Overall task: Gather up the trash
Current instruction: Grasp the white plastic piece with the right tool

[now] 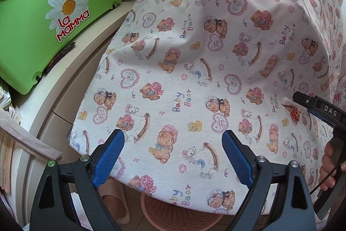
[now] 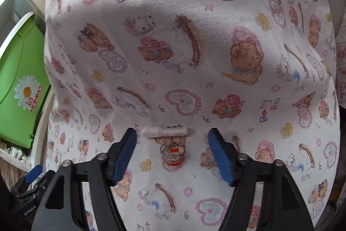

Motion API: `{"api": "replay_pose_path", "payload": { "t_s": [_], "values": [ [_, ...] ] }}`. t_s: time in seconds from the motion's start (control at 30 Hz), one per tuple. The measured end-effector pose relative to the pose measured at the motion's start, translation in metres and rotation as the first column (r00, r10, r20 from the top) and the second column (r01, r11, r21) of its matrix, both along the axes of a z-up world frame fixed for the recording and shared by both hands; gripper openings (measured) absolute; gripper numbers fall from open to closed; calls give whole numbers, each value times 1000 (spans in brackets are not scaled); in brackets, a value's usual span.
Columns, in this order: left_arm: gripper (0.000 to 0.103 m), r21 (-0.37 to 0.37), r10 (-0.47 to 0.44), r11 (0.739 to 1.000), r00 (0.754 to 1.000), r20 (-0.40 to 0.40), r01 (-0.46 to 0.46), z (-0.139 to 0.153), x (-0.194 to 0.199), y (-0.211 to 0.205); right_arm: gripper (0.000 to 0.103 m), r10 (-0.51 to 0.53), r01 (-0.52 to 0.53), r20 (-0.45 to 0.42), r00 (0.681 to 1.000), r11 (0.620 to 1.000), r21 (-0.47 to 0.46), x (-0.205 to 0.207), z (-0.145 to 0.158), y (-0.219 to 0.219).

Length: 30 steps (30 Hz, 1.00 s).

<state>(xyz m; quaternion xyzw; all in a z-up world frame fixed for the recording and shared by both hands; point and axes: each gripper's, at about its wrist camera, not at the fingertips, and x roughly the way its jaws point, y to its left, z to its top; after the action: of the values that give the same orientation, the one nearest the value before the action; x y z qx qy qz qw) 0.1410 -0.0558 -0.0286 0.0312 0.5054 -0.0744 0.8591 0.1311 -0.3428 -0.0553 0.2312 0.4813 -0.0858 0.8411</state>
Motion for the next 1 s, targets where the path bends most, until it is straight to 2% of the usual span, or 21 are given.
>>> {"api": "replay_pose_path", "payload": {
  "t_s": [0.2,0.4,0.53,0.57,0.6,0.8,1.0],
  "values": [
    [90,-2,4,1000,1000,-15,-4,-3,2,-3,77,26,-35,-64,998,989,-145,20,-4,27],
    [90,8,-1,1000,1000,-17,1,-4,2,-5,76,20,-33,-95,995,990,-138,34,-12,38],
    [90,7,-1,1000,1000,-18,1,-5,2,-4,63,26,-44,-107,994,986,-163,39,-15,43],
    [90,6,0,1000,1000,-19,0,-5,2,-4,54,27,-45,-107,994,985,-164,41,-15,45],
    [90,6,0,1000,1000,-19,0,-5,2,-4,54,26,-43,-107,994,985,-168,42,-15,45],
    [90,8,-14,1000,999,-34,15,-11,1,-10,54,32,-36,-47,998,994,-100,29,1,30],
    [86,0,-70,998,998,-7,70,-7,-1,-41,54,-15,17,44,999,998,-53,3,27,0]
  ]
}}
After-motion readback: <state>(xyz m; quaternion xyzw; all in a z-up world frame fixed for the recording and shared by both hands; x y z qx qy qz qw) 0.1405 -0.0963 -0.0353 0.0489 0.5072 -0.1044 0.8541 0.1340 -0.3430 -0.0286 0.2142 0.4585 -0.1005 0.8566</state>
